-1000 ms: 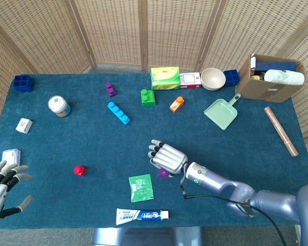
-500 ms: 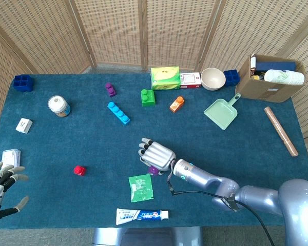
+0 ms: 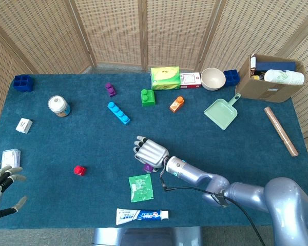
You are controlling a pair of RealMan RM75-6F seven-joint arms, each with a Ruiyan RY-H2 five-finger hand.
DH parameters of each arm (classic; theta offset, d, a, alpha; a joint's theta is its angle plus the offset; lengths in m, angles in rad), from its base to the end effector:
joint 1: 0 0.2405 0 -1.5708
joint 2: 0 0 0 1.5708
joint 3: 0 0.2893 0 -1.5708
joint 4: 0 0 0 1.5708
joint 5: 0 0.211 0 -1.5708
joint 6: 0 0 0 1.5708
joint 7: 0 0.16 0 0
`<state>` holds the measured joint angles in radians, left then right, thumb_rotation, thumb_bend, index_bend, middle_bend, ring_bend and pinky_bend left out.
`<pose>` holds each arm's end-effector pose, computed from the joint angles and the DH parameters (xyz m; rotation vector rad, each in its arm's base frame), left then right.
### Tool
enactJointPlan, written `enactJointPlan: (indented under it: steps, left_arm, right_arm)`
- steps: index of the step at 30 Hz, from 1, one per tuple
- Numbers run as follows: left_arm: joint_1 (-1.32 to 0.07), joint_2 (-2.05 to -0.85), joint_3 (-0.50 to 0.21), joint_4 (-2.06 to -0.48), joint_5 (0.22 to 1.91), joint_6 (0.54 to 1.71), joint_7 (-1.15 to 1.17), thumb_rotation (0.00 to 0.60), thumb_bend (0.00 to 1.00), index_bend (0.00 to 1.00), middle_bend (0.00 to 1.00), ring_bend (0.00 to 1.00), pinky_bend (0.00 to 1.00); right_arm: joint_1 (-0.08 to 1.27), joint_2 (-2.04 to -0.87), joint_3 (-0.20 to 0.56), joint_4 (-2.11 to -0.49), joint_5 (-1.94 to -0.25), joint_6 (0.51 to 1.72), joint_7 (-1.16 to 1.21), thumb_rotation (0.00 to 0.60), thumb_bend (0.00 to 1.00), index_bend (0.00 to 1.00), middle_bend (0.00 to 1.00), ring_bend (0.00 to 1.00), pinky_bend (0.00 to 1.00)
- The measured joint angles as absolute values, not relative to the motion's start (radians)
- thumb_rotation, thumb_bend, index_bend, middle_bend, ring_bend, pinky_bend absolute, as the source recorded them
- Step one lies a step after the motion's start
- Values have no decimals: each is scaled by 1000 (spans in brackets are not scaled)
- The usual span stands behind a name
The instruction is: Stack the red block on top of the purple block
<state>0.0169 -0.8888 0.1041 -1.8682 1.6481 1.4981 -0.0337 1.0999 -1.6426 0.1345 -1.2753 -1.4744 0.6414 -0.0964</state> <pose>-0.3087 0.1313 0.1999 -1.4784 -1.0760 -0.8527 -0.0470 -0.3956 -0.0933 2.4757 -0.5335 0.9129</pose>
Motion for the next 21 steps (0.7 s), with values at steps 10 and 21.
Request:
enactJointPlan:
  steps: [10,21]
  left_arm:
    - [22,-894,107,-1851,1643,1500,-50,532,375,345,244,159,0]
    - [19,-898,106,-1848,1651,1499,-50,526,375,343,244,149,0]
  right_arm:
    - [1117,-1672,127,-1229,-1443,613,-123,600,0,631,315,146,136]
    - [1110,-1657,125,-1256,-1399,617,-177,600,0,375,261,85,123]
